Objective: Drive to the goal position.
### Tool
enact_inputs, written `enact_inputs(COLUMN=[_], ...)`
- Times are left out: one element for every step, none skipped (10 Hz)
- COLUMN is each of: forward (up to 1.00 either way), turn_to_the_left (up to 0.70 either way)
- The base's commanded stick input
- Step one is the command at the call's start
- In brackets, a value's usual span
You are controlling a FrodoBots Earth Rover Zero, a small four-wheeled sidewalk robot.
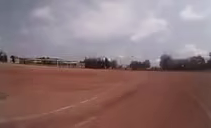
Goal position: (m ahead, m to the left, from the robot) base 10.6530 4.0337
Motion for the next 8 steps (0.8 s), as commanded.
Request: enact_inputs(forward=[0.70,0.70,0.70,0.70,0.70,0.70,0.70,0.70], turn_to_the_left=[0.00,0.00,0.00,0.00,0.00,0.00,0.00,0.00])
